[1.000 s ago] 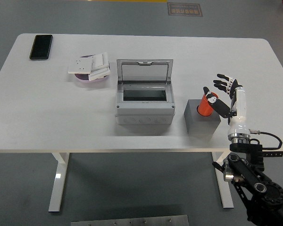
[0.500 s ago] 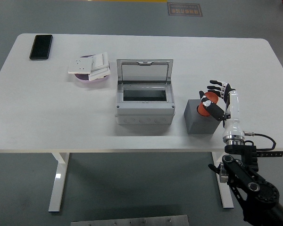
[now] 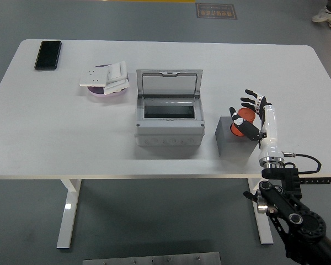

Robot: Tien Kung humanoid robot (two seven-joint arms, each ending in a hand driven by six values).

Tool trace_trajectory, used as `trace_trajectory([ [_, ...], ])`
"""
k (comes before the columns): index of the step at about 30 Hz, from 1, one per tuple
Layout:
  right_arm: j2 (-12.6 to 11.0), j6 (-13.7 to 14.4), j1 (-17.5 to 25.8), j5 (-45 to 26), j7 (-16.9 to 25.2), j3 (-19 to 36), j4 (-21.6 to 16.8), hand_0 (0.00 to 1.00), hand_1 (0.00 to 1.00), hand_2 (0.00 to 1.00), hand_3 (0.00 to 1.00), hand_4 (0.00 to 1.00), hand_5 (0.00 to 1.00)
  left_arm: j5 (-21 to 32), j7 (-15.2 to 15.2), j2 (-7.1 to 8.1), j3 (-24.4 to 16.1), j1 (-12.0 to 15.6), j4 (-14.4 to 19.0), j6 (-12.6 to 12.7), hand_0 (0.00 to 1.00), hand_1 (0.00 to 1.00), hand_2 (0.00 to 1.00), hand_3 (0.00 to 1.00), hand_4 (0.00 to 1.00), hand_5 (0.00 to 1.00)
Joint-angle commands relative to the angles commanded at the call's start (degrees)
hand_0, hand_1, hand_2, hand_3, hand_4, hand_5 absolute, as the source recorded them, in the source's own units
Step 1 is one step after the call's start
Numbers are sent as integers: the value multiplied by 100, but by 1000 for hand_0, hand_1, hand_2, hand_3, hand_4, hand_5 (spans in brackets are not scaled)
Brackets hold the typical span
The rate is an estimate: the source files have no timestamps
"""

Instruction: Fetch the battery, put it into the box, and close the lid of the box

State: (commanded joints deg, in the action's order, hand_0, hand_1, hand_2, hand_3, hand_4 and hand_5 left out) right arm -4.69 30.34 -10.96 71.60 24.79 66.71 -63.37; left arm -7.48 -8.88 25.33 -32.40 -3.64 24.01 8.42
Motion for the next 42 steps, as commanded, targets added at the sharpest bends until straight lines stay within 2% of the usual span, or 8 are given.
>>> trace_trajectory([
  [9,6,2,13,-3,-11,-27,14,770,714,706,823,873,130,-44,-19,6,-30,-23,2,5,607,728,610,599,738,233],
  [20,13,24,27,-11,-22,-83,20,769,713,707,825,868,134,-81,-35,-6,-54,-28,4,6,606,728,606,598,732,227],
  [33,12,32,34,-66,1,-106,59,741,709,706,813,842,121,-122,-49,-13,-74,-31,6,3,605,729,601,598,722,217],
  [34,12,33,35,-71,6,-109,68,674,691,697,769,800,108,-125,-50,-13,-74,-32,6,1,602,729,603,599,720,213],
  [42,11,31,40,-135,32,-149,111,669,690,697,740,781,89,-168,-63,-18,-99,-34,6,3,602,729,601,599,719,212],
])
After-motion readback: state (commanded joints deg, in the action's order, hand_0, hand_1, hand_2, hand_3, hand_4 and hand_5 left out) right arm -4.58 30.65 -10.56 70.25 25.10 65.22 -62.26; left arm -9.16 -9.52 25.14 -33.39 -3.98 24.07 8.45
